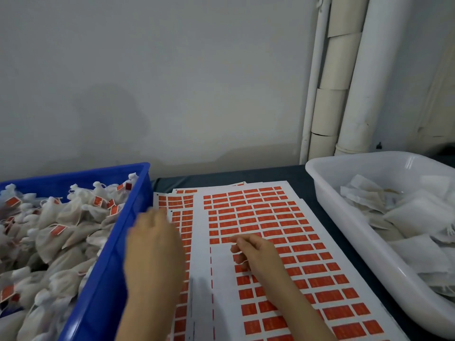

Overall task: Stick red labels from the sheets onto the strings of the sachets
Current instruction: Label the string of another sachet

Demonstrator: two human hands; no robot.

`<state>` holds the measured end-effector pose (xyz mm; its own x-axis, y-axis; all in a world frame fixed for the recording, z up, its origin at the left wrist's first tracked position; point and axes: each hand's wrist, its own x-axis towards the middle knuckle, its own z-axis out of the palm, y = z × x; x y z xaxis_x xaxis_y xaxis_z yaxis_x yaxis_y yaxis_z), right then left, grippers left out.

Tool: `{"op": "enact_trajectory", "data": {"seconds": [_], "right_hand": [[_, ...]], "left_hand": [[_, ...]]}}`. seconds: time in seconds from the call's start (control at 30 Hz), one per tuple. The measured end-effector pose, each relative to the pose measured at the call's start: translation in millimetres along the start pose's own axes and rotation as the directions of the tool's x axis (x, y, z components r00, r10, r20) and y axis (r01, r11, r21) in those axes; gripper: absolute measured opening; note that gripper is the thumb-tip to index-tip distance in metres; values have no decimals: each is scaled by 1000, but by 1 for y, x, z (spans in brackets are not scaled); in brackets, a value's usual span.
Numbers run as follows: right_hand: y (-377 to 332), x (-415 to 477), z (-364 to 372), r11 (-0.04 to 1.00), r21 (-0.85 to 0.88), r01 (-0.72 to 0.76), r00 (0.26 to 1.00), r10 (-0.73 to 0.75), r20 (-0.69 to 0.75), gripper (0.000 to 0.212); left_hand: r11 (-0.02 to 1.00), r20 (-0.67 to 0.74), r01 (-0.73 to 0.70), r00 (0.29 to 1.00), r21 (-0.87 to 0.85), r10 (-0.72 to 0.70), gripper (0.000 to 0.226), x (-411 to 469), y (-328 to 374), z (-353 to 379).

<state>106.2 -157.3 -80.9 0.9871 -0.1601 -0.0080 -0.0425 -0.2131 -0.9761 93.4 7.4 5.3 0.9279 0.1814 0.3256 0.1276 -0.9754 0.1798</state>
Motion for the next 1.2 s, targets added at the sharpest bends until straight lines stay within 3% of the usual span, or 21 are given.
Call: {"op": "enact_trajectory", "data": {"seconds": [0.03, 0.1, 0.2, 0.27, 0.4, 0.6, 0.7, 0.77, 0.83, 0.9, 0.97, 1.07, 1.2], "right_hand": [[1, 1, 0, 1000, -19, 9, 1000, -10, -23, 16], [0, 0, -2, 998, -54, 38, 995, -43, -90, 14], [-2, -2, -5, 988, -130, 83, 980, -105, -169, 12], [-4, -4, -7, 974, -193, 119, 972, -154, -180, 15], [-26, -11, -15, 926, -317, 203, 969, -236, -69, 22], [-72, -46, -65, 843, -430, 324, 934, -358, 2, 20], [-90, -65, -119, 844, -493, 211, 954, -287, -84, 9], [-92, -72, -158, 784, -612, 107, 938, -285, -200, 9], [-85, -72, -198, 710, -699, -85, 921, -212, -328, 12], [-72, -65, -233, 561, -749, -353, 899, -18, -437, 21], [-59, -55, -258, 353, -777, -522, 852, 181, -491, 32], [-41, -46, -274, 206, -809, -551, 818, 329, -473, 41], [-21, -41, -279, 232, -809, -540, 822, 353, -447, 27]], "left_hand": [[993, 64, -61, 996, -103, 67, 44, -7, 15, 23], [963, 261, -24, 961, -267, 96, 56, -24, 37, 58], [957, 389, -102, 898, -271, 206, 60, -38, 42, 89], [952, 370, -147, 897, -269, 243, 60, -49, 41, 103], [940, 298, -161, 920, -300, 253, 54, -48, 39, 110], [945, 321, -143, 916, -295, 239, 54, -47, 38, 109], [945, 328, -137, 915, -295, 236, 55, -48, 38, 110], [945, 336, -131, 913, -298, 232, 54, -47, 38, 110], [946, 333, -133, 914, -295, 233, 53, -47, 39, 110], [947, 332, -147, 912, -285, 241, 53, -47, 38, 111], [945, 331, -150, 911, -290, 246, 54, -46, 37, 111], [943, 329, -143, 913, -301, 243, 54, -48, 37, 111], [940, 335, -133, 911, -314, 241, 54, -47, 36, 112]]}}
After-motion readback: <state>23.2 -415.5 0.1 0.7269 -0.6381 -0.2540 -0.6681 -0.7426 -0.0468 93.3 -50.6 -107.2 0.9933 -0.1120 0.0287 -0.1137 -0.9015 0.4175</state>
